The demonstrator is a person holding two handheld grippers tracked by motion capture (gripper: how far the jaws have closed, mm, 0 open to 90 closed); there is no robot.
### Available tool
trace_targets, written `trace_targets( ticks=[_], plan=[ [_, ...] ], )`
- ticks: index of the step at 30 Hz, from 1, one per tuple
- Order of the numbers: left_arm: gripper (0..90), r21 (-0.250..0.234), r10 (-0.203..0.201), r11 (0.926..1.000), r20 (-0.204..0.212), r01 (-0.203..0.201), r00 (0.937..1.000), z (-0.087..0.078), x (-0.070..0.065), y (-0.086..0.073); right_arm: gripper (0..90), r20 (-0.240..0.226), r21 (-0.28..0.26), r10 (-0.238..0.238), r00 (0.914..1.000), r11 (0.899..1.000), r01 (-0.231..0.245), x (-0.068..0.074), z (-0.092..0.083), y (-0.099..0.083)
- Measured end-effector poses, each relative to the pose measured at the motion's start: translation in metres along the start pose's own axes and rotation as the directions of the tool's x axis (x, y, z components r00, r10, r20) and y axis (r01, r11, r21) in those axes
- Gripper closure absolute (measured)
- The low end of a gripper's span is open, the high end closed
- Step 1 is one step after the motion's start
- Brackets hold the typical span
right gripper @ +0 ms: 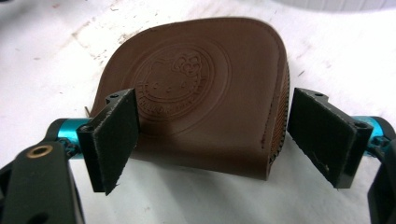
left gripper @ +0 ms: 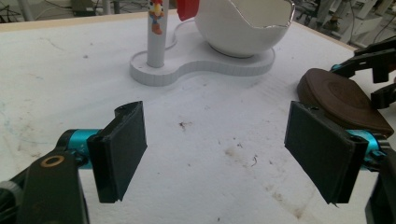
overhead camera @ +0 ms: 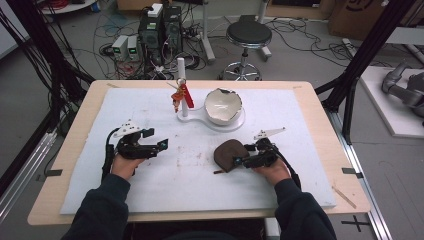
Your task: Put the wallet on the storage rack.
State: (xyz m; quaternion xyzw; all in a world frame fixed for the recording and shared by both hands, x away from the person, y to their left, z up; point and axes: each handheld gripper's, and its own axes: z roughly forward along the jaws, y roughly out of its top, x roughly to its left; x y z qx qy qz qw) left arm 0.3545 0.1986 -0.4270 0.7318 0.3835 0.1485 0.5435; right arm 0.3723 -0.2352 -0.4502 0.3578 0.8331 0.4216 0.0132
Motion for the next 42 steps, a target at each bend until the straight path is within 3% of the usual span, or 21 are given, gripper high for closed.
trace_targets(
  ticks=[1,3,5,8,15,24,26,28,35,38,42],
  plan=[
    [21.6,0.002,-0.003,1.0,0.008,0.003,1.0,0.001,-0.001,0.0,17.5,-0.015,0.008,0.02,0.9997,1.0,-0.019,-0.002,0.001,0.0],
    [22.6,0.01,-0.005,0.9999,0.028,0.005,0.9996,0.004,-0.004,0.0,20.4,-0.017,0.017,0.015,0.9997,1.0,-0.015,0.0,0.0,0.001],
    [23.2,0.017,-0.007,0.9998,0.047,0.006,0.9989,0.008,-0.008,0.0,21.7,-0.002,0.023,-0.013,0.9999,1.0,0.013,0.002,0.0,0.002],
    [23.9,0.036,-0.007,0.9994,0.07,0.005,0.9976,0.015,-0.013,-0.001,23.8,0.036,0.026,-0.096,0.9948,0.995,0.095,0.009,-0.001,0.006],
    [27.5,0.066,-0.026,0.9977,0.152,0.017,0.988,0.034,-0.024,-0.001,26.9,0.085,0.021,-0.224,0.9708,0.975,0.223,0.021,-0.004,0.008],
    [27.8,0.113,-0.012,0.9935,0.248,-0.017,0.9686,0.057,-0.047,-0.001,28.1,0.114,-0.009,-0.314,0.9427,0.949,0.317,0.033,-0.007,0.009],
    [27.8,0.118,-0.002,0.9925,0.264,-0.03,0.9646,0.06,-0.051,-0.001,29.9,0.092,-0.02,-0.332,0.9388,0.942,0.335,0.036,-0.006,0.009],
    [27.7,0.126,0.0,0.9914,0.281,-0.037,0.9596,0.063,-0.054,-0.001,30.1,0.09,-0.022,-0.365,0.9265,0.929,0.369,0.041,-0.004,0.01],
    [27.7,0.173,-0.001,0.9831,0.327,-0.06,0.9449,0.073,-0.063,-0.006,34.6,0.102,-0.044,-0.416,0.9035,0.905,0.422,0.047,-0.005,0.011],
    [27.8,0.204,-0.002,0.9766,0.331,-0.069,0.9436,0.077,-0.066,-0.008,39.7,0.082,-0.065,-0.411,0.9079,0.907,0.416,0.049,-0.006,0.012],
    [31.4,0.214,0.031,0.9706,0.342,-0.11,0.9392,0.078,-0.069,-0.009,43.2,0.079,-0.076,-0.407,0.9098,0.908,0.413,0.05,-0.006,0.012]
  ],
)
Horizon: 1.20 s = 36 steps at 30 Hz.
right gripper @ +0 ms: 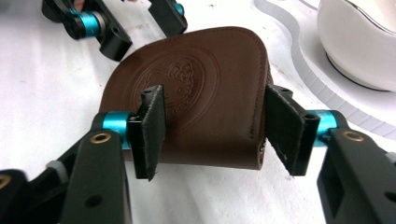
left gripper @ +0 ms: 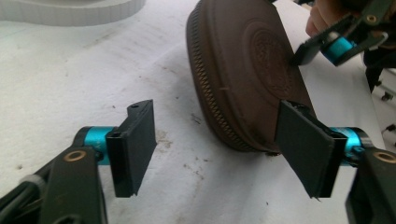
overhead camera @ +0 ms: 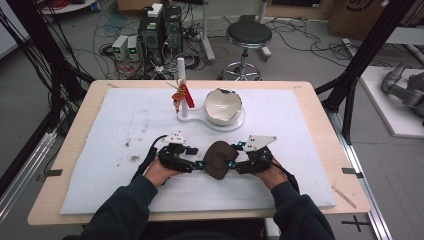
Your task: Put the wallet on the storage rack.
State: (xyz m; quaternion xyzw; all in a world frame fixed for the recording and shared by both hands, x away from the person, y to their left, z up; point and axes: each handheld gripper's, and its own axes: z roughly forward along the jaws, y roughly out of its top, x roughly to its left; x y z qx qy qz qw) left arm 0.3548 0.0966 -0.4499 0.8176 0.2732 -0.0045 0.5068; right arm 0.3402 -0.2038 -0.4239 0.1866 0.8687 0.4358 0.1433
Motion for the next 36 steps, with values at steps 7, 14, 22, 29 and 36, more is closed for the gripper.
trace_targets(
  ticks=[7,14,22,29,36],
  plan=[
    [60.7,0.017,0.086,0.996,0.047,-0.087,0.9951,0.001,-0.006,0.0,47.2,-0.02,-0.024,-0.001,0.9998,1.0,0.001,0.001,-0.001,0.001],
    [66.0,0.021,0.084,0.9962,0.045,-0.085,0.9954,0.001,-0.006,0.0,45.3,-0.035,-0.027,0.054,0.9979,0.998,-0.055,-0.003,0.001,-0.001],
    [67.9,0.016,0.097,0.9951,0.039,-0.098,0.9945,0.001,-0.008,0.0,23.8,-0.153,0.015,0.326,0.9327,0.945,-0.328,-0.027,0.013,-0.013],
    [69.7,0.005,0.13,0.9915,0.026,-0.13,0.9912,0.0,-0.009,0.0,42.4,-0.336,0.065,0.421,0.8423,0.903,-0.426,-0.033,0.029,-0.014],
    [52.3,-0.067,0.043,0.9966,-0.067,-0.048,0.9968,-0.02,0.003,0.004,57.4,-0.348,0.002,0.383,0.8559,0.913,-0.407,-0.036,0.015,-0.009]
  ],
)
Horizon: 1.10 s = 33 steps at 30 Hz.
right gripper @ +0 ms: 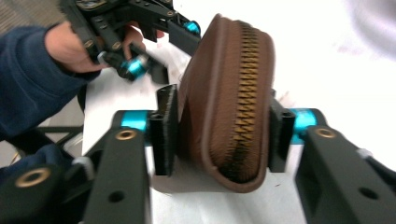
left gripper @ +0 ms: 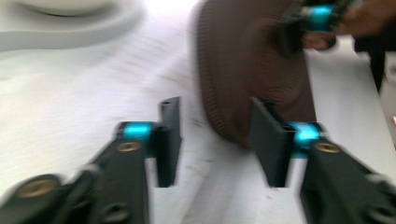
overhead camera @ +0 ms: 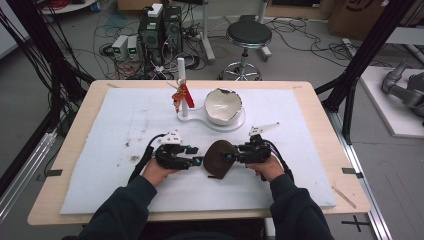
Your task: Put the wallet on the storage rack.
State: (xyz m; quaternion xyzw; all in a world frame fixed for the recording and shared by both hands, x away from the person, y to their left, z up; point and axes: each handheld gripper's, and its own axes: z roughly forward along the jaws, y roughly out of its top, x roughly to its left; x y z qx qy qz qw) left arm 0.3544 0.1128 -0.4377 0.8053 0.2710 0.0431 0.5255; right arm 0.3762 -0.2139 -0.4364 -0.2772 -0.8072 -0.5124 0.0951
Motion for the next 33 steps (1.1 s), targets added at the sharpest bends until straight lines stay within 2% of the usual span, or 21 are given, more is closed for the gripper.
trace_targets(
  ticks=[2,4,6,8,10,13,15,17,19,20,23,29,31,33],
  plan=[
    [49.2,-0.056,-0.025,0.9982,-0.04,0.023,0.9989,-0.011,0.005,0.002,63.1,0.008,-0.046,-0.021,0.9998,0.999,0.021,0.002,-0.008,0.002],
    [46.4,-0.099,-0.029,0.9949,-0.082,0.021,0.9962,-0.022,0.01,0.004,64.6,0.03,-0.082,-0.039,0.9988,0.996,0.041,0.004,-0.015,0.003],
    [42.6,-0.127,-0.039,0.9917,-0.116,0.024,0.9925,-0.031,0.014,0.004,65.1,0.047,-0.113,-0.053,0.9975,0.992,0.058,0.006,-0.021,0.004],
    [36.8,-0.145,-0.068,0.9884,-0.142,0.047,0.9875,-0.039,0.019,0.003,65.2,0.071,-0.14,-0.067,0.9952,0.987,0.077,0.008,-0.026,0.005],
    [31.2,-0.157,-0.09,0.9856,-0.168,0.063,0.9817,-0.047,0.024,0.003,65.3,0.106,-0.155,-0.097,0.9896,0.981,0.113,0.01,-0.03,0.007],
    [23.0,-0.173,-0.1,0.9828,-0.21,0.063,0.9726,-0.061,0.031,0.002,65.5,0.163,-0.167,-0.133,0.9778,0.973,0.16,0.015,-0.036,0.01],
    [22.7,-0.197,-0.112,0.9781,-0.231,0.067,0.9665,-0.072,0.037,0.001,65.5,0.18,-0.177,-0.148,0.9725,0.968,0.18,0.016,-0.04,0.012],
    [22.5,-0.213,-0.133,0.9739,-0.255,0.079,0.9578,-0.083,0.043,-0.003,65.5,0.198,-0.191,-0.154,0.968,0.963,0.192,0.018,-0.044,0.016],
    [22.5,-0.227,-0.152,0.9697,-0.269,0.091,0.951,-0.09,0.048,-0.007,65.5,0.218,-0.193,-0.178,0.9596,0.956,0.221,0.02,-0.047,0.02],
    [22.5,-0.231,-0.156,0.9685,-0.275,0.093,0.9485,-0.093,0.05,-0.009,65.6,0.226,-0.193,-0.189,0.9555,0.953,0.234,0.02,-0.049,0.023],
    [22.5,-0.242,-0.17,0.9651,-0.288,0.1,0.9425,-0.096,0.053,-0.013,65.7,0.241,-0.199,-0.195,0.9508,0.949,0.245,0.019,-0.051,0.031],
    [22.6,-0.23,-0.172,0.9673,-0.288,0.106,0.9422,-0.094,0.055,-0.014,66.0,0.264,-0.241,-0.199,0.9438,0.934,0.264,0.015,-0.054,0.054],
    [22.5,-0.23,-0.175,0.9668,-0.284,0.11,0.9427,-0.094,0.056,-0.015,66.0,0.279,-0.251,-0.207,0.9377,0.927,0.279,0.012,-0.055,0.065],
    [22.6,-0.228,-0.175,0.9673,-0.284,0.111,0.9427,-0.093,0.056,-0.015,66.0,0.297,-0.246,-0.214,0.9305,0.924,0.292,0.01,-0.056,0.077]
  ],
)
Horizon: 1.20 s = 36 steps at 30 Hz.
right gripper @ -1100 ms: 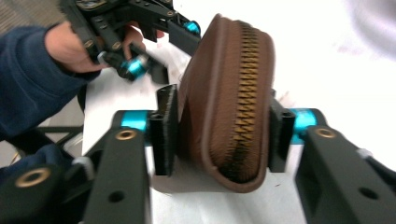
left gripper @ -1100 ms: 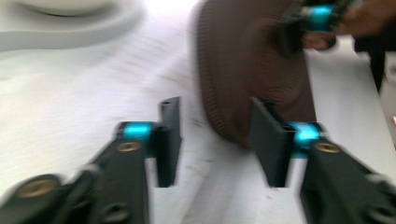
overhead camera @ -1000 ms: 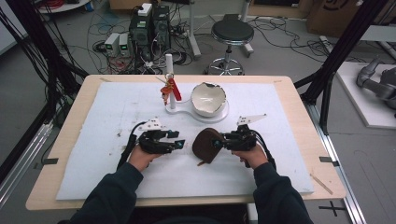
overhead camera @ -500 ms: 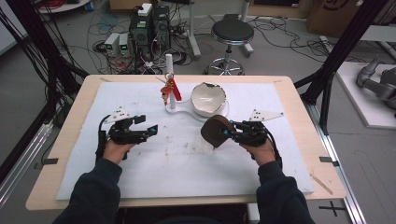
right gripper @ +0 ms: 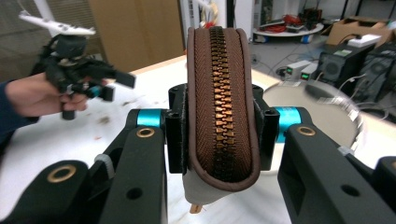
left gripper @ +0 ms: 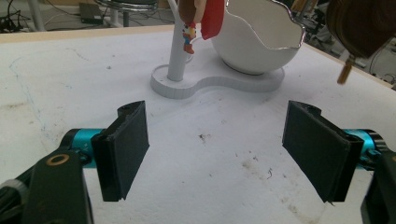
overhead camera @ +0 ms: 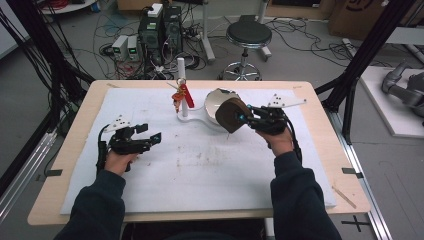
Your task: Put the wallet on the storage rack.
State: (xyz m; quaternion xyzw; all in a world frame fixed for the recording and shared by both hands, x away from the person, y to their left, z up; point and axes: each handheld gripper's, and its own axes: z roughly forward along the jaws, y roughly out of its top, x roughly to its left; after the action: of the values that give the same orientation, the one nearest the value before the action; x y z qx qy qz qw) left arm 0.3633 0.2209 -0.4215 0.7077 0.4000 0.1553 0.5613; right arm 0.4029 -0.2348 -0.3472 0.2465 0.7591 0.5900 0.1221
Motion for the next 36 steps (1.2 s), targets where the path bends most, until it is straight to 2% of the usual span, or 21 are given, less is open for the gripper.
trace_targets(
  ticks=[5,10,14,19,24,27,29,33,35,36],
  plan=[
    [22.8,-0.001,0.001,1.0,0.003,-0.001,1.0,0.0,0.0,0.0,65.9,0.034,-0.017,-0.041,0.9986,0.999,0.042,-0.013,0.014,0.02],
    [22.8,0.0,-0.003,1.0,0.006,0.003,1.0,0.0,0.0,0.0,65.9,0.094,0.02,-0.086,0.9919,0.996,0.084,-0.025,0.033,0.03],
    [22.9,0.003,-0.006,1.0,0.01,0.006,0.9999,0.001,0.0,-0.001,65.8,0.15,0.047,-0.116,0.9819,0.993,0.11,-0.033,0.046,0.025],
    [23.0,0.006,-0.005,1.0,0.015,0.005,0.9999,0.001,0.0,-0.001,65.8,0.175,0.113,-0.122,0.9769,0.988,0.103,-0.042,0.063,0.014],
    [23.0,0.004,-0.008,1.0,0.015,0.008,0.9999,0.001,0.0,-0.001,65.2,0.19,0.192,-0.182,0.9648,0.971,0.146,-0.041,0.079,0.007],
    [23.1,0.004,-0.011,0.9999,0.014,0.011,0.9998,0.001,0.0,-0.001,62.4,0.195,0.202,-0.171,0.9656,0.971,0.131,-0.04,0.084,0.005],
    [23.1,0.002,-0.014,0.9999,0.012,0.014,0.9998,0.0,0.0,-0.001,56.7,0.193,0.188,-0.14,0.9712,0.977,0.104,-0.04,0.083,0.005],
    [23.0,0.002,-0.015,0.9999,0.008,0.015,0.9998,-0.001,0.001,-0.001,54.8,0.204,0.12,-0.09,0.9749,0.991,0.066,-0.04,0.07,0.005],
    [23.1,0.003,-0.015,0.9999,0.008,0.015,0.9999,-0.001,0.001,-0.001,54.9,0.21,0.103,-0.075,0.9748,0.993,0.055,-0.041,0.06,0.004],
    [23.1,0.002,-0.015,0.9999,0.007,0.015,0.9999,-0.001,0.001,-0.002,54.0,0.205,0.105,-0.055,0.9771,0.994,0.034,-0.042,0.054,0.004]
  ],
)
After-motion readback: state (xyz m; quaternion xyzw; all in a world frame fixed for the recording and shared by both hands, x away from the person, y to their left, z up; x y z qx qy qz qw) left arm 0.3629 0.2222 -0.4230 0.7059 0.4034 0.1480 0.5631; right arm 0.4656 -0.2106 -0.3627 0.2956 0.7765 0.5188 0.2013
